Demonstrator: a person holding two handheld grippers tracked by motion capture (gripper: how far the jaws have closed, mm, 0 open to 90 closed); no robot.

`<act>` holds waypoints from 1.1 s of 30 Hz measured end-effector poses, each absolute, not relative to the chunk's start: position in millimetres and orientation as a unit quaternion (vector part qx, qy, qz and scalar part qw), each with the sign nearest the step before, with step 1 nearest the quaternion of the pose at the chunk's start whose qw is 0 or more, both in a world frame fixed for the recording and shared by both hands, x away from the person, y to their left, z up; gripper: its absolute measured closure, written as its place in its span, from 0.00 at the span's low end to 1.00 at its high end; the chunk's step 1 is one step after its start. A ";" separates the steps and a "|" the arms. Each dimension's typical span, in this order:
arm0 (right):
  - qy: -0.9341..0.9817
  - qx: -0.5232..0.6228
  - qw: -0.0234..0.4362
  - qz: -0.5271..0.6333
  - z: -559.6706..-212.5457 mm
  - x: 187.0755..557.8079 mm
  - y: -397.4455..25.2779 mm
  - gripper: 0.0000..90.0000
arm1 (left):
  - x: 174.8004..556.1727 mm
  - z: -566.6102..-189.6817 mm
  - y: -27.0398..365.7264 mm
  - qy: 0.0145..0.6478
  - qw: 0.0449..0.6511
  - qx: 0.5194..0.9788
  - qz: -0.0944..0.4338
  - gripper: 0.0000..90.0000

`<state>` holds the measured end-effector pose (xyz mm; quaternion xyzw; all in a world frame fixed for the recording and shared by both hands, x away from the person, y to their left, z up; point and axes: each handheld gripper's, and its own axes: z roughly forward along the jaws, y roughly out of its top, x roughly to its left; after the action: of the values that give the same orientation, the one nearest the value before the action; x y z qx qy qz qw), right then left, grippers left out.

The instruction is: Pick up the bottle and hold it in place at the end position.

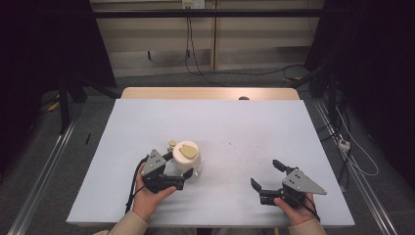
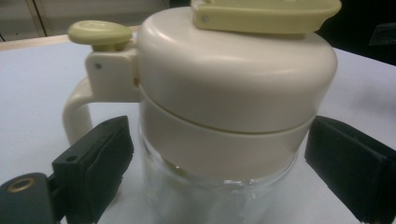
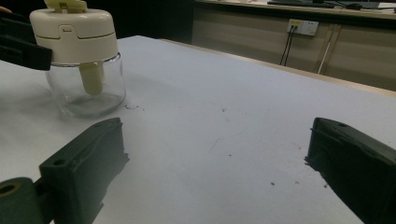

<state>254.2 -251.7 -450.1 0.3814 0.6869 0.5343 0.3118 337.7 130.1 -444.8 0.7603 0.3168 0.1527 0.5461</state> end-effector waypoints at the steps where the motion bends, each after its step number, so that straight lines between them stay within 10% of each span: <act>1: 0.687 0.381 0.312 0.534 -450.1 254.2 -251.7 0.04 | 337.7 -445.3 128.3 0.317 0.546 0.760 0.154 0.08; 33: 0.685 0.383 0.308 0.537 -450.0 254.8 -252.6 0.04 | 344.7 -450.5 99.5 0.349 0.545 0.735 0.204 0.05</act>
<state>254.8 -252.6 -450.0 0.3834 0.6854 0.5368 0.3082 344.7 99.5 -450.5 0.7348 0.3488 0.2037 0.5449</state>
